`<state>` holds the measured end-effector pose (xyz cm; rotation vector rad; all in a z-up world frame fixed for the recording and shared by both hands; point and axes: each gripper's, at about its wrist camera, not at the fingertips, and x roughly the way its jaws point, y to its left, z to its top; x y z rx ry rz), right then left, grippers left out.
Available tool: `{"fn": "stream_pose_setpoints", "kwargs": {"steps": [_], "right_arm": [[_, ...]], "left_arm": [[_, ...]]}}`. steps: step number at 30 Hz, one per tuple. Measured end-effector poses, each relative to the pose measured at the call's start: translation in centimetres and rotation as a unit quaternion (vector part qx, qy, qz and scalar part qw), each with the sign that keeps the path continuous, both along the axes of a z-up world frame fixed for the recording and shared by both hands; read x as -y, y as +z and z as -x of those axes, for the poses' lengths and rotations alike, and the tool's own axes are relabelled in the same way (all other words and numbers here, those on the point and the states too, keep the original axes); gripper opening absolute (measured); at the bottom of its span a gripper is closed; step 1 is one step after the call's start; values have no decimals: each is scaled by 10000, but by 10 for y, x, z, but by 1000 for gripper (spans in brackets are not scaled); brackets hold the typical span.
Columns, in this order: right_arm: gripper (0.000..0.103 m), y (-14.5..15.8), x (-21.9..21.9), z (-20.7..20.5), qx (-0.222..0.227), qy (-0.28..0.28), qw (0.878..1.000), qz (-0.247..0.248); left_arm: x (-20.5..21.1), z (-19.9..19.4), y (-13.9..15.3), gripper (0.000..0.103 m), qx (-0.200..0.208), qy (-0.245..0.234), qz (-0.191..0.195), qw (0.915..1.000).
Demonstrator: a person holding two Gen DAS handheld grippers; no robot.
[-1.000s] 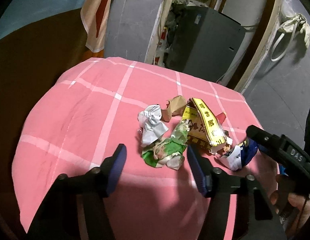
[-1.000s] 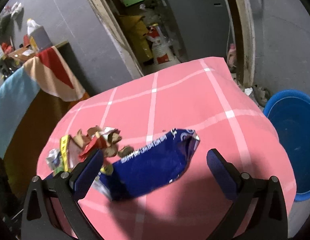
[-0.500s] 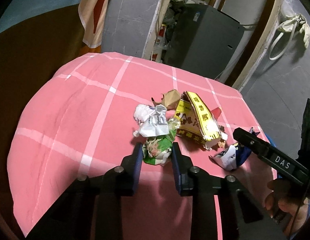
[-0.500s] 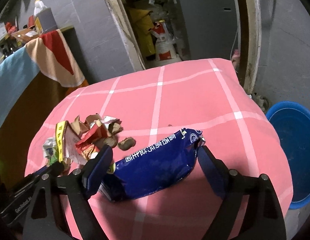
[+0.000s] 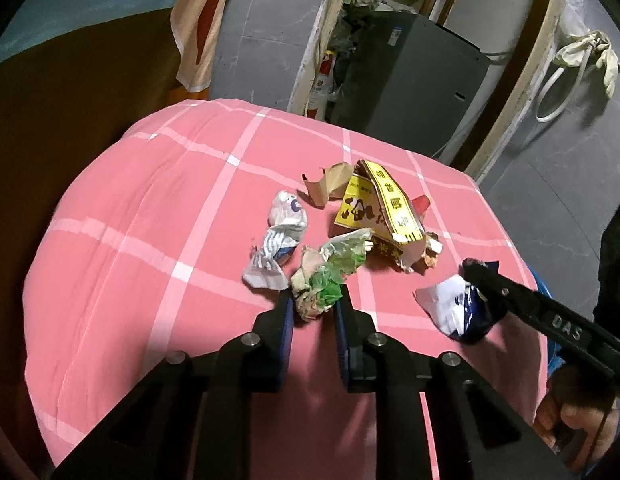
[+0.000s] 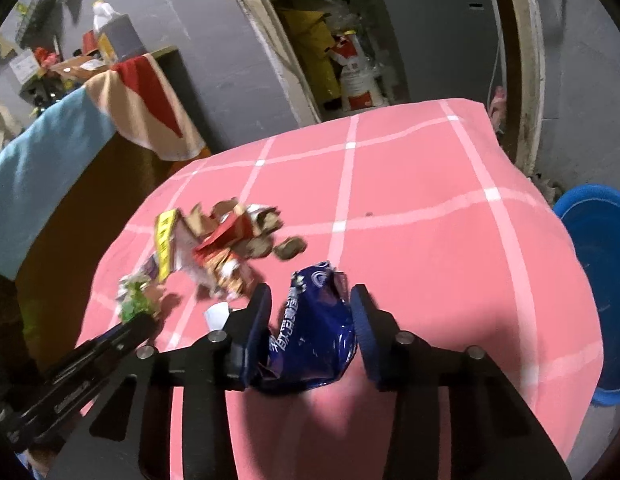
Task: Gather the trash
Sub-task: 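Grasp the blue snack bag with the right gripper while the left grasps green wrapper, then carry the blue bag and green wrapper over the blue basin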
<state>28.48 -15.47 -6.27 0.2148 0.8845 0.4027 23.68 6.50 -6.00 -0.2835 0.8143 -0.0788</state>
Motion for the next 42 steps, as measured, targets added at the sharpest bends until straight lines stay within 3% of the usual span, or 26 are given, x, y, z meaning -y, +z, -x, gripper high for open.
{"fn": "stream_pose_setpoints", "kwargs": {"steps": [11,15,16,19,23,28,36,42], "right_arm": [[30,3,6,48,280,442,9985,-148],[29,6,14,62,404,367,9979,-361],[23,10,17,66,486,340,9975,-392],[23,20,21,75,745,272,9959,-442],[22,34,27,81,990,217,9943,-337],[21,41,45,88,1181,56,9914,-552],[21,95,85,114,2290,-444,9703,-641],[21,130,120,131,3043,-915,9463,-590]], "left_arm": [[12,31,3,14,92,-56,78,9999],[19,44,9,14,274,-44,228,9994],[21,46,11,14,327,-42,259,9991],[29,52,21,14,584,-63,358,9976],[41,55,34,14,803,-132,327,9961],[50,57,45,14,1010,-198,263,9943],[82,65,83,14,1813,-421,169,9824],[124,67,116,14,2528,-794,133,9642]]}}
